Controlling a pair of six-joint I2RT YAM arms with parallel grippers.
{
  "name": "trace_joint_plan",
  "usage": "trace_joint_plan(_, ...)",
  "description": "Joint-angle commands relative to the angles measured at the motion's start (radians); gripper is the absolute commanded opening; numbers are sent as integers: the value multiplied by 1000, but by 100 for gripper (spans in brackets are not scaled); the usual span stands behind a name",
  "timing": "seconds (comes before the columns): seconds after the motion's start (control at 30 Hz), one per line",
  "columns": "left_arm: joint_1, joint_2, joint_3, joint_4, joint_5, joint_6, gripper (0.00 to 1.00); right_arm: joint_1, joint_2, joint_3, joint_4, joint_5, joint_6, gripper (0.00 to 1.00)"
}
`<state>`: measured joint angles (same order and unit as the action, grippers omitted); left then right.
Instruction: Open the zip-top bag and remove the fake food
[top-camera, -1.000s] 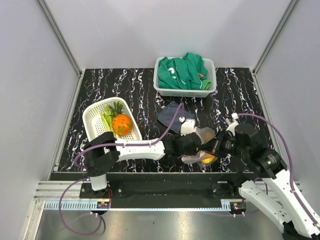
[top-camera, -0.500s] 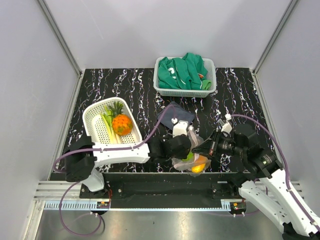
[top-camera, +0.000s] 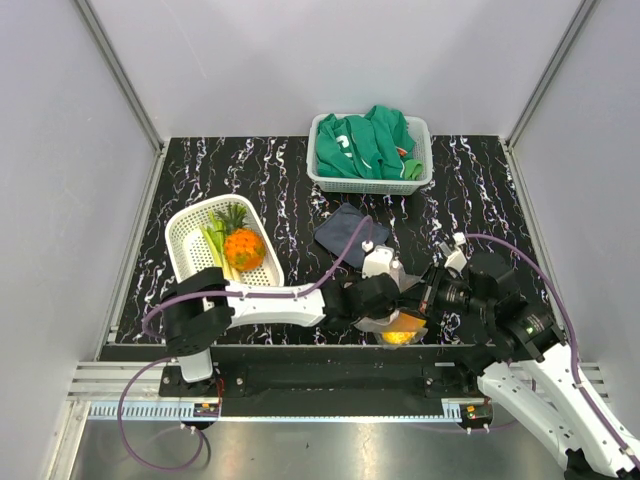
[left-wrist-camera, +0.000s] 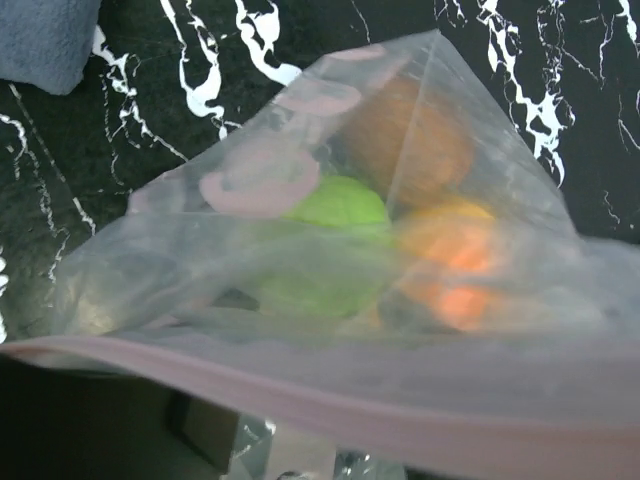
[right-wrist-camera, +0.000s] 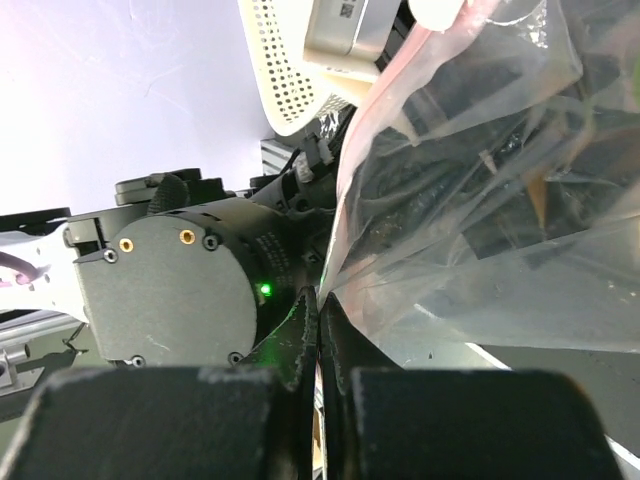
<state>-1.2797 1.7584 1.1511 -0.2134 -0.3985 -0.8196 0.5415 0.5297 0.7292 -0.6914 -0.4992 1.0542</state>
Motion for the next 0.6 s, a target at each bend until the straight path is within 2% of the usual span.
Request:
trace_joint_plan(0.0,2,42,16,107,-54,-26,63,3,-22,-1,59,-22,23,0)
trace_joint_plan(0.03,2,49,18,149,-56,-26,68,5,-20,-4,58,-22,23,0)
trace_joint_plan(0.1,3,90,44,149,-66,-35,70,3,-22,-11,58,-22,24,0)
trace_joint_plan(0.2,6,154,99,149,-66,-27,71,5,-39,-17,49,-15,26,0)
trace_joint_plan(0.33,34,268,205,37,-23,-58,70,5,-59,-19,26,8,21,0)
trace_joint_plan(0.47,72,302,160,124,-10,-33,70,5,-83,-25,-9,33,4,0)
trace_joint_plan(0.57,88,332,176,144,-8,-3,51,5,-88,-17,-54,73,-26,0)
